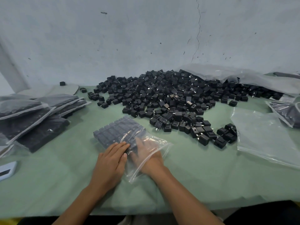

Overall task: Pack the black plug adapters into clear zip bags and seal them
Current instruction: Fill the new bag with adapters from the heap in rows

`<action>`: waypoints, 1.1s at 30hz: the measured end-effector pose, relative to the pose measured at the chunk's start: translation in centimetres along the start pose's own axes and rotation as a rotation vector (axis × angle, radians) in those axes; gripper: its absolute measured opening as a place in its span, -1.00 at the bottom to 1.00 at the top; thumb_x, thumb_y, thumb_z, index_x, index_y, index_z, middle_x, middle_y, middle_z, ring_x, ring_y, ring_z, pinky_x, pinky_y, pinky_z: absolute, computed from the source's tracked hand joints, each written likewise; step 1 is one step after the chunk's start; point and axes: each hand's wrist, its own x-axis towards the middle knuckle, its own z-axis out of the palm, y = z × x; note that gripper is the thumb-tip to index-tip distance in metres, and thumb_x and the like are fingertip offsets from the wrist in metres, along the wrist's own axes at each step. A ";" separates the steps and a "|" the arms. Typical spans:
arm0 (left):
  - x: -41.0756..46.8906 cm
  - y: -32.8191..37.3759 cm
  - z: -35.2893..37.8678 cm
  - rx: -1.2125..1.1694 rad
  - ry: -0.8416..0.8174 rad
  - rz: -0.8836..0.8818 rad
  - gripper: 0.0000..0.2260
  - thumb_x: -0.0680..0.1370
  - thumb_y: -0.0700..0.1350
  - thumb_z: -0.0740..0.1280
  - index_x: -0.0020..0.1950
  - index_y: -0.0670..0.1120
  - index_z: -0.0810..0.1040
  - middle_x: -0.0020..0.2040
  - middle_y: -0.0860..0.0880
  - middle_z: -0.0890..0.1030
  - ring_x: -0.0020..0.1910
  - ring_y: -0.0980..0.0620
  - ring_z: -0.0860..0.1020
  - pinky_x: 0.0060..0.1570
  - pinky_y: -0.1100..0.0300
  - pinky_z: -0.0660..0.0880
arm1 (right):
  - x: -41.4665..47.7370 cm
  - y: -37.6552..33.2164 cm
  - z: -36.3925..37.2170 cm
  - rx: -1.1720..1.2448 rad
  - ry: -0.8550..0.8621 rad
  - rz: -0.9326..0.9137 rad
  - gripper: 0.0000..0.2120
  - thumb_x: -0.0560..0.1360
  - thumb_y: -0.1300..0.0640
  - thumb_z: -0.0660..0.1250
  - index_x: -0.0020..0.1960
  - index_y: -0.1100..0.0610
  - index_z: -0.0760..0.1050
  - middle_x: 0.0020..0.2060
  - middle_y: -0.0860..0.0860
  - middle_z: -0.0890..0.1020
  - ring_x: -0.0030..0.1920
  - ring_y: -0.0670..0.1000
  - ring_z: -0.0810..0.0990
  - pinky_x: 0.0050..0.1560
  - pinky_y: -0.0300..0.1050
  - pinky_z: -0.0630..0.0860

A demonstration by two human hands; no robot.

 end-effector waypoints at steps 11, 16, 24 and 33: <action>0.0 0.2 0.1 0.011 0.014 0.010 -0.51 0.59 0.12 0.00 0.35 0.04 0.56 0.37 0.09 0.53 0.41 0.04 0.43 0.21 0.10 0.36 | -0.3 0.1 0.5 0.065 0.083 -0.007 -0.47 0.57 -0.19 0.13 0.48 -0.04 0.19 0.25 0.14 0.48 0.25 0.18 0.41 0.27 0.06 0.34; 0.3 0.2 0.1 0.034 0.034 -0.018 -0.56 0.60 0.12 0.01 0.27 0.09 0.60 0.31 0.14 0.57 0.33 0.09 0.47 0.15 0.10 0.28 | 0.2 0.2 0.7 -0.024 -0.027 -0.017 -0.36 0.58 -0.23 0.06 0.58 -0.12 -0.06 0.42 0.18 0.32 0.37 0.23 0.28 0.39 0.11 0.21; 2.6 0.7 0.0 0.030 0.076 0.018 -0.69 0.60 0.11 0.05 0.06 0.14 0.58 0.14 0.21 0.60 0.18 0.13 0.53 0.10 0.06 0.29 | 0.2 0.5 0.6 -0.002 -0.085 -0.011 -0.30 0.58 -0.27 0.04 0.60 -0.15 -0.21 0.49 0.26 0.19 0.49 0.25 0.14 0.48 0.13 0.10; 2.4 1.1 1.2 0.103 -0.046 0.038 -0.43 0.61 0.18 -0.14 0.47 0.07 0.45 0.45 0.17 0.42 0.47 0.14 0.34 0.22 0.19 0.12 | 0.2 0.1 0.9 -0.149 0.034 -0.125 -0.29 0.60 -0.18 0.08 0.61 0.12 -0.04 0.56 0.16 0.10 0.53 0.21 0.13 0.52 0.11 0.07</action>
